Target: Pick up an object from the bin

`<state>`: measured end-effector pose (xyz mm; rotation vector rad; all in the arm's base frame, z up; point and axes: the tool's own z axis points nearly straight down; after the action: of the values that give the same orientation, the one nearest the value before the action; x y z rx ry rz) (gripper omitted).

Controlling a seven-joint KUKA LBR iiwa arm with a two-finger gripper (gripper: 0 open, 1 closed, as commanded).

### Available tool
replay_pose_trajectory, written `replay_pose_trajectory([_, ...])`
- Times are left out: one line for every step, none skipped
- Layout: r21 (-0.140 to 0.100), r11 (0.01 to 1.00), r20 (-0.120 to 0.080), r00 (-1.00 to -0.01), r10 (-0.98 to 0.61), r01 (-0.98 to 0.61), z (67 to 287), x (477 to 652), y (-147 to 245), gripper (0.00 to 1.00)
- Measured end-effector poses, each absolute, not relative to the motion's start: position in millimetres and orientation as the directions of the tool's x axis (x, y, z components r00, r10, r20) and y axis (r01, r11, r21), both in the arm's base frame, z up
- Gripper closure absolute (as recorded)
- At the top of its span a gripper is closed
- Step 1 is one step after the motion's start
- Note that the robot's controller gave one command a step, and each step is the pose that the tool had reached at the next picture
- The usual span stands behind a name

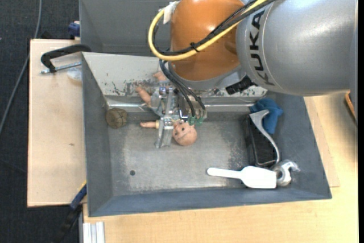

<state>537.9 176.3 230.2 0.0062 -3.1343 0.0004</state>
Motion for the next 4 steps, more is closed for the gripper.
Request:
replay_pose_trajectory([0.002,1.000,-0.001,-1.000,-0.002,-0.002,235,539.5,175,0.00])
replay_pose_trajectory([0.003,0.996,-0.003,-0.996,-0.088,-0.088,203,551.9,150,0.00])
replay_pose_trajectory([0.001,0.972,-0.004,-0.972,-0.234,-0.234,158,565.5,120,0.00])
replay_pose_trajectory([0.004,0.936,-0.006,-0.936,-0.353,-0.353,73,545.8,116,1.00])
